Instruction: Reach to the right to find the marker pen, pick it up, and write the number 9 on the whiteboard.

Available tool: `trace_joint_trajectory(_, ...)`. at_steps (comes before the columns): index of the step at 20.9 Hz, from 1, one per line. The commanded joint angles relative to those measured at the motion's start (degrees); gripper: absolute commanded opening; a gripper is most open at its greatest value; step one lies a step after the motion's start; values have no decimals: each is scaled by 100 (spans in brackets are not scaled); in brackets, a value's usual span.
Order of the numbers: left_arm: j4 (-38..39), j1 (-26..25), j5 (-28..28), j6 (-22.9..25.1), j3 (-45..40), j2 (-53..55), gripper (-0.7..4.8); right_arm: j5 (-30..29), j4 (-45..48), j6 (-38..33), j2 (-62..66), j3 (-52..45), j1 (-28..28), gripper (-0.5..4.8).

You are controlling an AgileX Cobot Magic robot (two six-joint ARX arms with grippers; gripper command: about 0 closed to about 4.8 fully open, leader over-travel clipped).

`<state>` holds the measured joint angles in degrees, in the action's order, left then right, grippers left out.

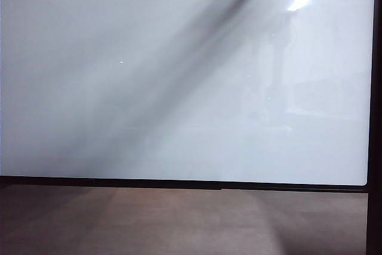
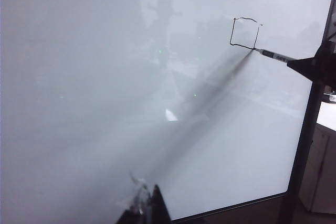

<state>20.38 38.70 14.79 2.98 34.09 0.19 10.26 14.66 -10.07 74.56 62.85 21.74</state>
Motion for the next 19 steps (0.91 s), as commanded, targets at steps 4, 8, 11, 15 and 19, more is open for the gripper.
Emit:
trace_joint_trajectory(4,-74,0,2,0,4,7,-5,-9,116,-138,-20,-313,7,-6)
trace_joint_trajectory(8,-74,0,0,0,4,7,-5,-9,317,-225,-20,-481,7,-6)
trace_joint_trajectory(11,-74,0,2,0,4,7,-5,-13,367,-238,-20,-487,9,-6)
trace_joint_trajectory(15,-74,0,2,0,4,7,-5,-72,479,-254,4,-487,28,-6)
trace_joint_trajectory(19,-77,0,2,0,7,7,-5,-136,638,-348,98,-483,63,-6)
